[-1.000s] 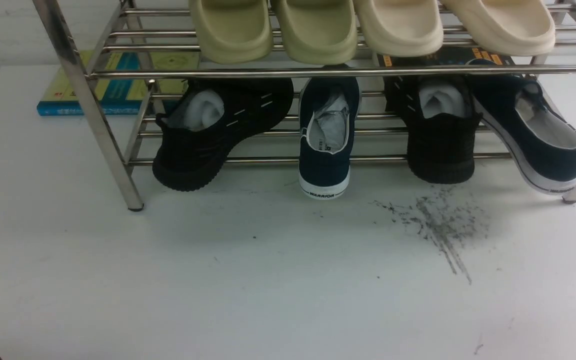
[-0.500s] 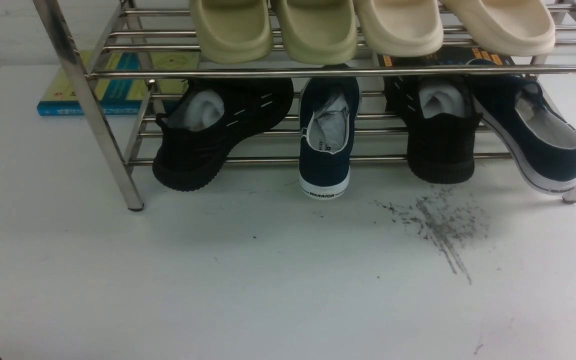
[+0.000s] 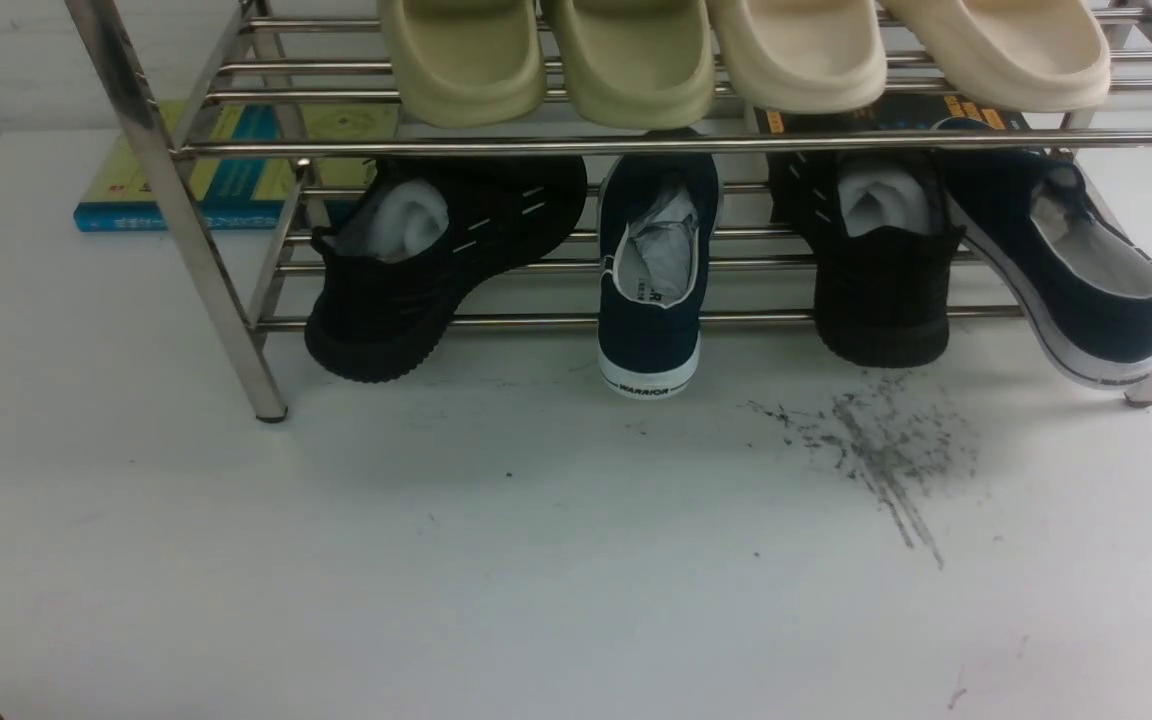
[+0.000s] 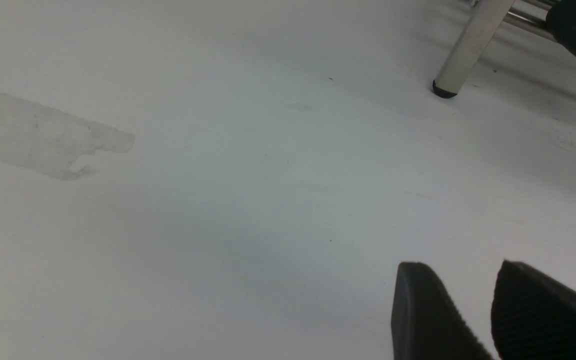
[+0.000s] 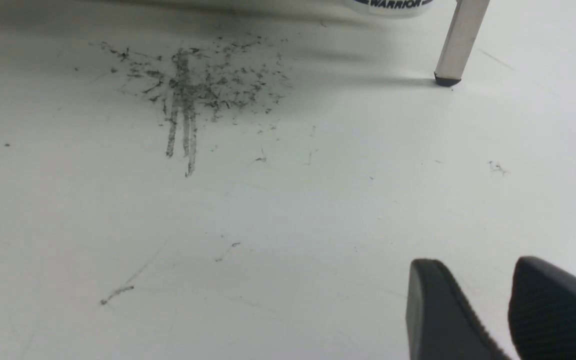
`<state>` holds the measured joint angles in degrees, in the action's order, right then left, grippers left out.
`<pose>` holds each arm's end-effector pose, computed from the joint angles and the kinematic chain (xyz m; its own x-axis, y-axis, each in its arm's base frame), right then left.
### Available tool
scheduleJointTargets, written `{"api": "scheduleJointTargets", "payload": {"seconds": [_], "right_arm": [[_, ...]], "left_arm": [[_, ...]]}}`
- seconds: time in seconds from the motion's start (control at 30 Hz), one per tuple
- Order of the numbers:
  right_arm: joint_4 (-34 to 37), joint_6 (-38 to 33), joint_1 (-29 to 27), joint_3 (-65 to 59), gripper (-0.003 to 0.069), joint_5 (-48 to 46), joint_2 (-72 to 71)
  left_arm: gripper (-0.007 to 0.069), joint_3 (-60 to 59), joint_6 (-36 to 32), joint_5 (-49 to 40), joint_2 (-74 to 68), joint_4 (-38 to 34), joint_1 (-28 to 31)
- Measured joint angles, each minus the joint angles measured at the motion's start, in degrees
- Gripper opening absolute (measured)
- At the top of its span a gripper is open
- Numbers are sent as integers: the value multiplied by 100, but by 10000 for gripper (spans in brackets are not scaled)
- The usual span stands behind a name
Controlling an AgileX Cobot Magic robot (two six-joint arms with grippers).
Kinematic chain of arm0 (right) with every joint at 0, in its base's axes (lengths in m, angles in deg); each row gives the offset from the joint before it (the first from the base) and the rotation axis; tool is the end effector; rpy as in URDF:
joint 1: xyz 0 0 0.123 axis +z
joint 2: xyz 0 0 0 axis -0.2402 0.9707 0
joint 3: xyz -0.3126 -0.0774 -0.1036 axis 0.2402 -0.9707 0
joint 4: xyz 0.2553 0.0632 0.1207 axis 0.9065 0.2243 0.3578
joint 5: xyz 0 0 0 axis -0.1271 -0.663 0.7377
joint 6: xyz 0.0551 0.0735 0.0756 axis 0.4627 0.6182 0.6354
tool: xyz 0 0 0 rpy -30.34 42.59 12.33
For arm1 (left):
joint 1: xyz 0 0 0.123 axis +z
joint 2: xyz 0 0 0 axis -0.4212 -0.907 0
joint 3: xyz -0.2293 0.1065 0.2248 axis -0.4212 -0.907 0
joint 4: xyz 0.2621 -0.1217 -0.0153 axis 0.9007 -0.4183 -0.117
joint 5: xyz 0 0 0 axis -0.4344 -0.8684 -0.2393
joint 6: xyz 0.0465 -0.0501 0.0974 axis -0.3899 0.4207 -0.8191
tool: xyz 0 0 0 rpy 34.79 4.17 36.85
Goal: Take the shoes off the shelf with your hand on the white table.
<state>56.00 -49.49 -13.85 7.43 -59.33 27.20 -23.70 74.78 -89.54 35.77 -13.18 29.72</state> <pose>0.0664 0.0029 0.1622 -0.3387 -0.0336 -0.9403 -0.0346 0.9991 -0.0233 0.0609 0.0058 0.1628 -0.2989 -0.3021 -0.9052 -0.1785 0.9495 -0.2580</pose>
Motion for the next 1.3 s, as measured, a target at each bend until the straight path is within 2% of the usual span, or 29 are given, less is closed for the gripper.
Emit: {"api": "scheduleJointTargets", "payload": {"seconds": [0.13, 0.2, 0.23, 0.27, 0.37, 0.5, 0.73, 0.83, 0.97, 1.07, 1.13, 1.2, 1.3], "right_arm": [[13, 0, 0, 0, 241, 0, 0], [406, 160, 0, 0, 241, 34, 0], [950, 467, 0, -8, 241, 70, 0], [1038, 467, 0, -8, 241, 77, 0], [2504, 1174, 0, -35, 241, 195, 0], [3877, 1473, 0, -35, 241, 383, 0], [5171, 1476, 0, -35, 241, 409, 0], [5259, 1052, 0, -7, 240, 150, 0], [5254, -40, 0, 645, 209, -340, 0], [5106, -887, 0, 1450, 152, -421, 48], [4792, -1397, 0, 2134, 84, -551, 232], [4422, -1617, 0, 2645, 24, -791, 531], [3894, -1621, 0, 3026, -10, -1266, 930]], "left_arm": [[242, 0, 0, 0, 0, 0, 0], [242, 0, 0, 0, 0, 0, 0], [242, 0, 0, 0, 0, 0, 0], [242, 0, 0, 0, 0, 0, 0], [242, 0, 0, 0, 0, 0, 0], [242, 0, 0, 0, 0, 0, 0], [242, 0, 0, 0, 0, 0, 0], [242, 0, 0, 0, 0, 0, 0], [242, 0, 0, 0, 0, 0, 0], [242, 0, 0, 0, 0, 0, 0], [242, 0, 0, 0, 0, 0, 0], [242, 0, 0, 0, 0, 0, 0], [242, 0, 0, 0, 0, 0, 0]]}}
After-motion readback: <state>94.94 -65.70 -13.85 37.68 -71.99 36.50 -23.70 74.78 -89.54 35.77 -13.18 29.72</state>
